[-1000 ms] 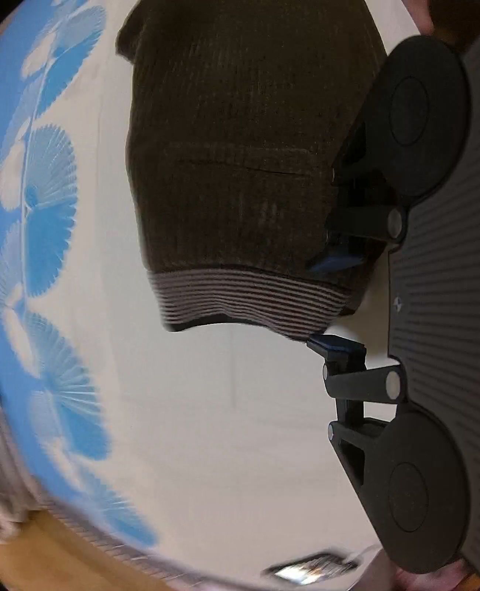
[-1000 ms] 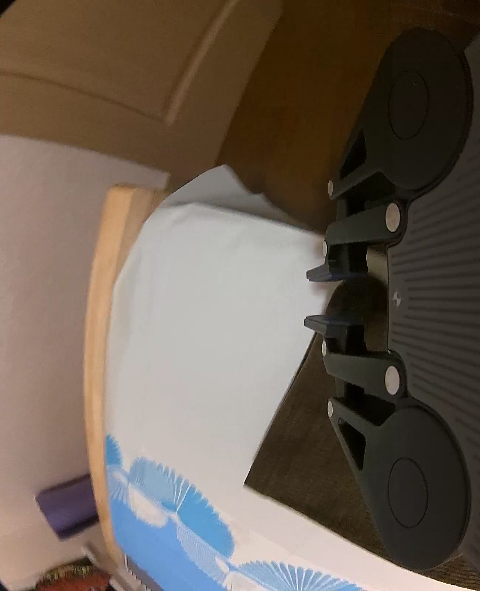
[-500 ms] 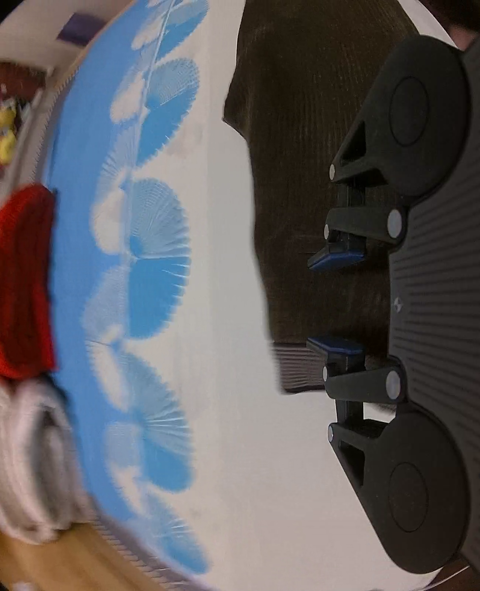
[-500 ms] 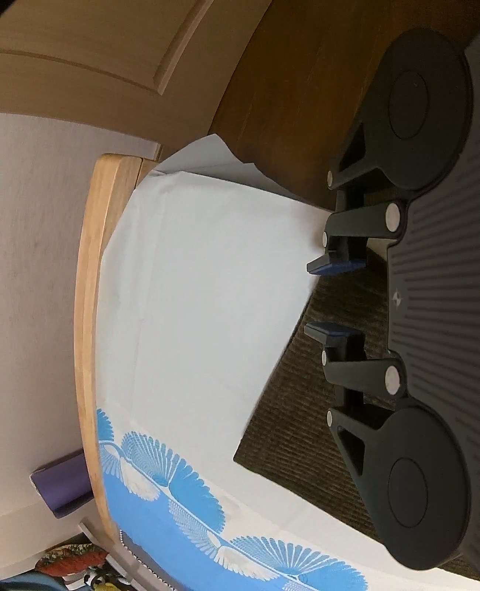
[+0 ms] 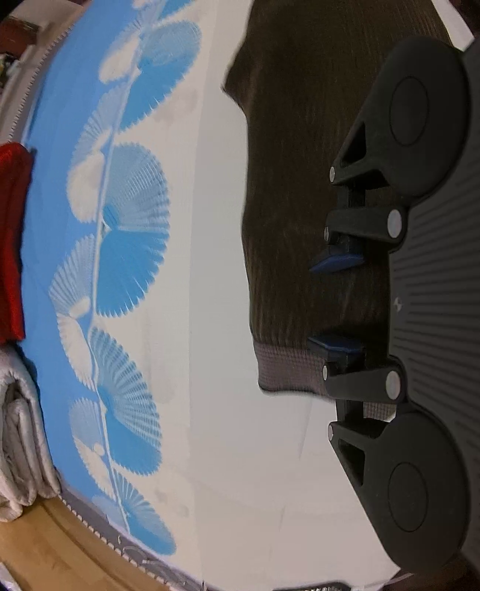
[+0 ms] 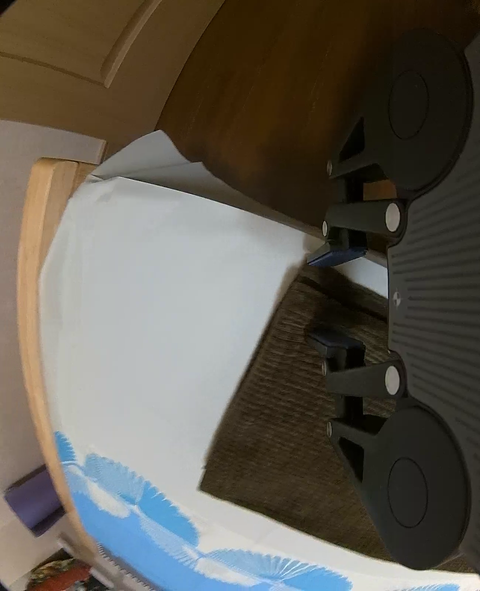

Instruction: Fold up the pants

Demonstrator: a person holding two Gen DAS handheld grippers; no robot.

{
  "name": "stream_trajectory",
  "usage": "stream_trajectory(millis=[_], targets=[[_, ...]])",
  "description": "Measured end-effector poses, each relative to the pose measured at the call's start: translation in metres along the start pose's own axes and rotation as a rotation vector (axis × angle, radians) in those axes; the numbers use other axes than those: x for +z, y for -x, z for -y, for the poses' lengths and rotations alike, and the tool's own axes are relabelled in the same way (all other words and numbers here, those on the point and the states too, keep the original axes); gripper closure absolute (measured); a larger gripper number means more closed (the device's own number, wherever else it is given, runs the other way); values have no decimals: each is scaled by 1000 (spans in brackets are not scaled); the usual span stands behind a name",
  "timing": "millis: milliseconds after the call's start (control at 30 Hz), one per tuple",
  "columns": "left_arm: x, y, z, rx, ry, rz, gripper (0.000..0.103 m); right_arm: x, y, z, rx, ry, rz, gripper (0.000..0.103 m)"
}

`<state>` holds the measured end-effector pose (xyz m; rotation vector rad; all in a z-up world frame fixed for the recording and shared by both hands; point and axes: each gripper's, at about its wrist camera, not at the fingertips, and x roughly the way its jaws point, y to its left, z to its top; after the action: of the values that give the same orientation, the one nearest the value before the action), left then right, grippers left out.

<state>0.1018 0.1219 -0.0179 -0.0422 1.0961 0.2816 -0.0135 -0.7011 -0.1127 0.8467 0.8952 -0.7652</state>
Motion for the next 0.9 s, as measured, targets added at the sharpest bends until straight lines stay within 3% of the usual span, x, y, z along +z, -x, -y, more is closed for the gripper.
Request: stream_trajectory(millis=[133,267,600,767,833,900], targets=[[5,14,17,-26,-36,67,60,9,10,14,40,-48,66,62],[9,16,30,-37,-60,85,59,14,12,25,69,-56,81,58],[11,13,53,-70,-121,82,59,8,-11,32,154,-103,-56,55],[10,10,49,-66,-117,75,59,5,-18,24,155,-102,-82,46],[11,9,47,-67,-115,74,59,4,-19,23,149,-104,-86,47],[11,9,47,-68,-117,74,59,3,-19,22,137,-100,-82,54]])
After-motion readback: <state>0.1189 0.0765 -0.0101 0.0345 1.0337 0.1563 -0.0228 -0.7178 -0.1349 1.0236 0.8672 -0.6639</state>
